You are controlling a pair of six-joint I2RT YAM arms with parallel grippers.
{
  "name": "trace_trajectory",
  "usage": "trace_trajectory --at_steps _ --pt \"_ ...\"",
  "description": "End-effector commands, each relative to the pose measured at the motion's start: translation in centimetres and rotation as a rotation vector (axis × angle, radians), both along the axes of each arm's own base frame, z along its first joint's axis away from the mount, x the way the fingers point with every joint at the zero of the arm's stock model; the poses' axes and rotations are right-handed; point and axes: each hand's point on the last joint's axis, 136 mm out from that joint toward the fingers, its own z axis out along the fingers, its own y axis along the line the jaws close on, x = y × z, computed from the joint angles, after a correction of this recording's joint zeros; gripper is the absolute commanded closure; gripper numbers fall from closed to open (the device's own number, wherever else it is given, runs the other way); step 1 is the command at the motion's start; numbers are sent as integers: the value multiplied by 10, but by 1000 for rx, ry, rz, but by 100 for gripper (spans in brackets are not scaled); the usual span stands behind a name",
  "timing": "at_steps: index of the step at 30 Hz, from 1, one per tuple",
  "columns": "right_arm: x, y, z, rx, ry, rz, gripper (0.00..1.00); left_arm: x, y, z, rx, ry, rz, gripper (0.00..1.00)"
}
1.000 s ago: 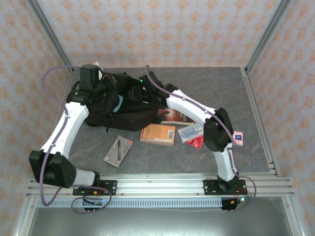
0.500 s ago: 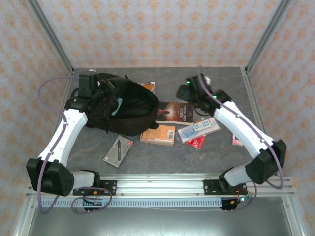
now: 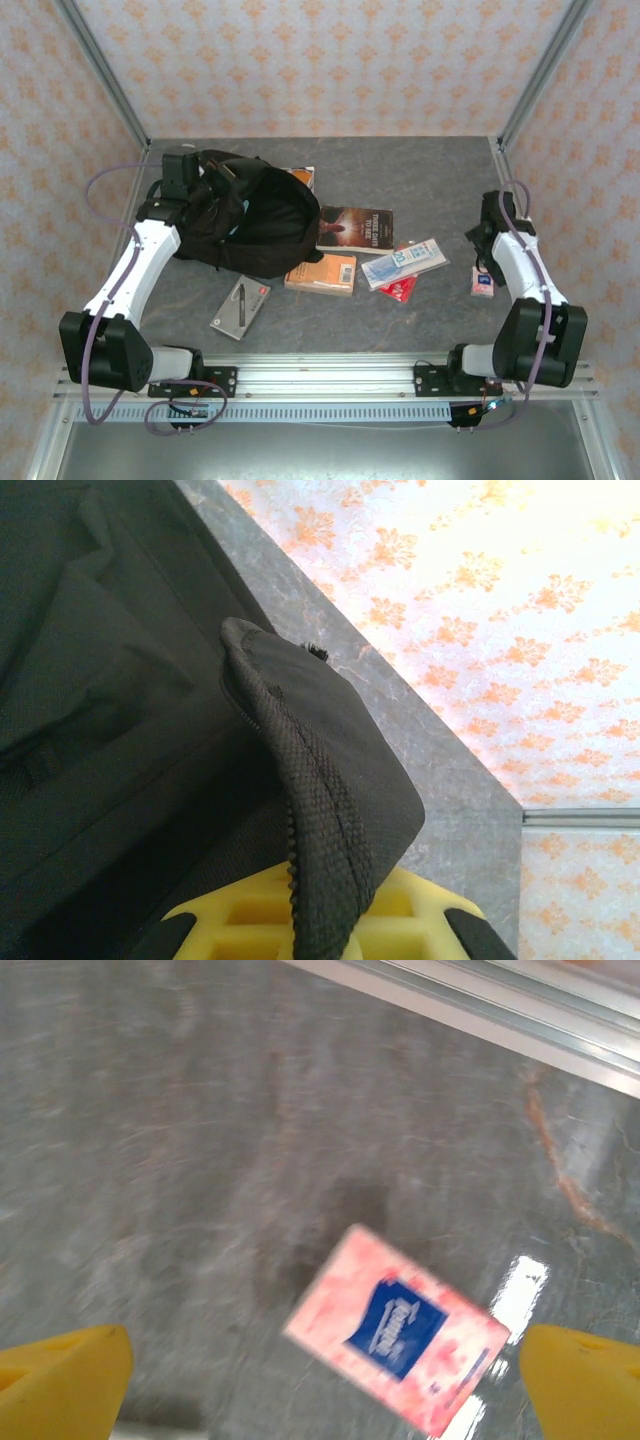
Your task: Pack the student bag
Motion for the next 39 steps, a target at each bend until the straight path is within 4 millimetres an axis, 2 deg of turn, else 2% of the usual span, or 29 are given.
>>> trace_trajectory --at_steps 1,4,5,8,13,19,27,31,35,39 --pt "14 -10 -17 31 -29 -60 1 12 -6 16 -94 -72 -12 100" --pt "32 1 -40 146 -5 15 1 13 -8 16 -122 -76 -17 100" --pt "40 11 -48 209 -17 56 1 13 -7 16 -133 -79 -16 100" --pt "41 29 -61 309 -5 93 1 14 -5 19 -136 -83 -15 100" --pt "28 51 -70 420 -13 95 1 16 -5 19 -147 -87 -16 100" --pt "13 78 -66 483 -11 153 1 16 -5 24 -147 -97 -17 100" --pt "-24 109 -75 540 68 159 1 16 -6 25 -155 -100 -23 100" --pt "-47 112 -67 523 87 172 1 15 -6 25 -153 -100 -24 100" --pt "-56 110 -50 489 93 241 1 16 -6 26 -153 -102 -23 100" --pt "-60 82 -31 320 150 266 0 16 -6 27 -153 -105 -24 100"
